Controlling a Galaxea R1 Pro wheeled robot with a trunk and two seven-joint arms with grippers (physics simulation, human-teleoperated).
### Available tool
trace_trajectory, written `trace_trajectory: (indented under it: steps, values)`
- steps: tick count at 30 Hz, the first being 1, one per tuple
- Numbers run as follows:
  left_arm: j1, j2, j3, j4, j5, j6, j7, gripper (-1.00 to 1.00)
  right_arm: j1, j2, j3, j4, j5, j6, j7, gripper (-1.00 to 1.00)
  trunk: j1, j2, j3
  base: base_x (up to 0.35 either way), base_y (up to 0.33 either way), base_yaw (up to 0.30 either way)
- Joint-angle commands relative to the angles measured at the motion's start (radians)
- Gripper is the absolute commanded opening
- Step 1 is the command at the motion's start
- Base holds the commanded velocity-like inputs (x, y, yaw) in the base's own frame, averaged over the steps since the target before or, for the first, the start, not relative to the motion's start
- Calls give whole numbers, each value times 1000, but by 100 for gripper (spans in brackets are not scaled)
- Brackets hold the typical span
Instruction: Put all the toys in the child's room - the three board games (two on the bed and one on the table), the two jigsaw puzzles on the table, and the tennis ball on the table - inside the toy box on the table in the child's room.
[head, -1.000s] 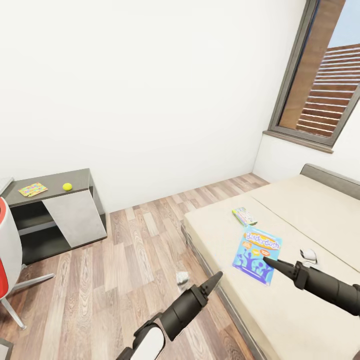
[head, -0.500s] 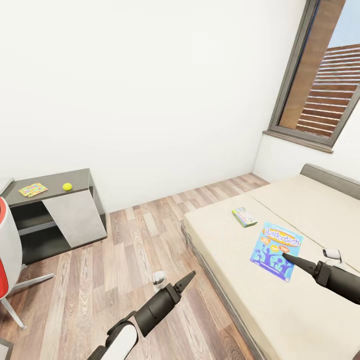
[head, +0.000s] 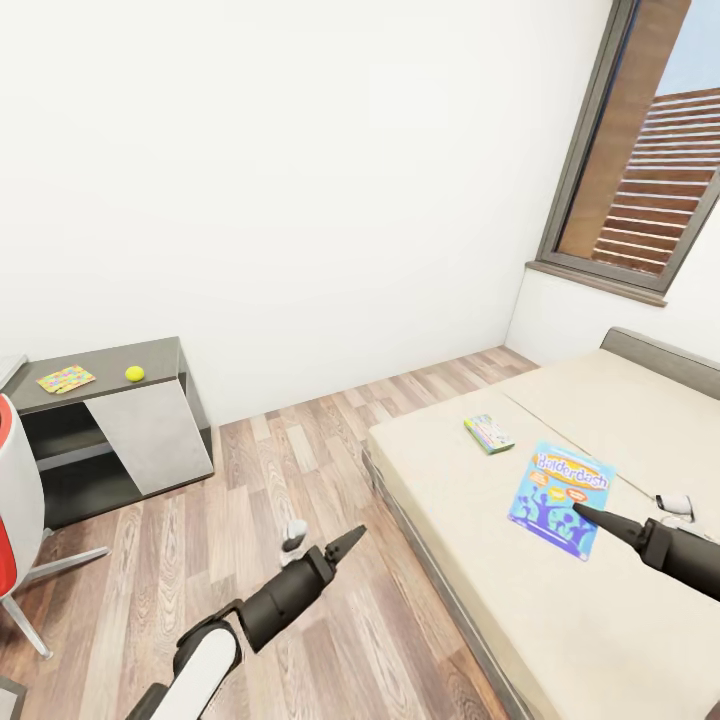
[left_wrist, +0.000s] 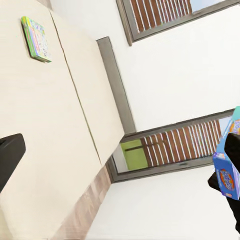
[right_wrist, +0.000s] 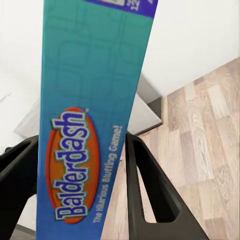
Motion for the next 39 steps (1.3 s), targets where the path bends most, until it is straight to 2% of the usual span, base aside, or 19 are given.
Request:
trace_trajectory:
  steps: [1,2,3,7,8,11,12,14,17,18,19,20,21,22,24,26,27,31,39]
  values:
    - [8,3,8,-32,9,38,38,100,-3,-9,0,0,-3,9,2,-100,1,-2,-2,0,0,0]
    - [15,7,18,-56,9,73,66,100,-5,-18,0,-1,-3,12,3,-100,1,-2,-2,0,0,0]
    - [15,7,18,-56,9,73,66,100,-5,-18,0,-1,-3,12,3,-100,1,-2,-2,0,0,0]
    - [30,16,74,-110,11,205,139,100,-12,-42,3,-1,-3,38,3,-100,1,-2,-2,0,0,0]
    - [30,16,74,-110,11,205,139,100,-12,-42,3,-1,-3,38,3,-100,1,-2,-2,0,0,0]
    - [31,21,100,-129,6,283,178,100,-13,-49,7,-1,-3,54,3,-100,1,-2,0,0,0,-7]
    - [30,24,117,-136,3,317,220,100,-14,-52,8,-1,-2,60,2,-100,1,-2,1,0,0,-39]
    - [27,24,130,-136,2,329,247,100,-14,-53,8,-1,-1,62,0,-100,1,-2,3,0,0,-49]
    - [-29,18,196,-134,11,361,356,100,-15,-55,9,-1,3,64,-4,-100,1,-2,7,0,0,-45]
    - [-29,18,196,-134,11,361,356,100,-15,-55,9,-1,3,64,-4,-100,1,-2,8,0,0,-37]
    - [-64,15,215,-134,22,373,399,100,-15,-55,9,0,4,63,-4,-100,1,-2,9,0,0,-30]
    - [-221,-11,234,-134,139,463,588,100,-16,-57,3,0,6,63,-8,-100,1,-2,9,0,0,-12]
    - [-255,-20,227,-133,177,484,639,100,-17,-57,2,0,6,63,-9,-100,1,-2,9,0,0,-10]
    - [-255,-20,227,-133,177,484,639,100,-17,-57,2,0,6,63,-9,-100,1,-2,10,0,0,-10]
    - [-315,-40,208,-131,241,515,743,100,-22,-58,0,0,9,67,-17,-100,1,-2,10,0,0,-7]
    - [-359,-60,194,-130,283,533,837,100,-34,-59,2,1,16,72,-42,-100,1,-2,10,0,0,-5]
    - [-375,-70,188,-130,298,540,877,100,-43,-59,3,1,21,75,-59,-100,1,-2,10,0,0,-3]
    - [-405,-94,179,-130,328,553,961,100,-70,-58,4,2,39,76,-115,-100,1,-2,11,0,0,-2]
    - [-426,-111,170,-128,348,562,1019,100,-95,-58,1,6,48,76,-197,-100,1,-2,11,0,0,-1]
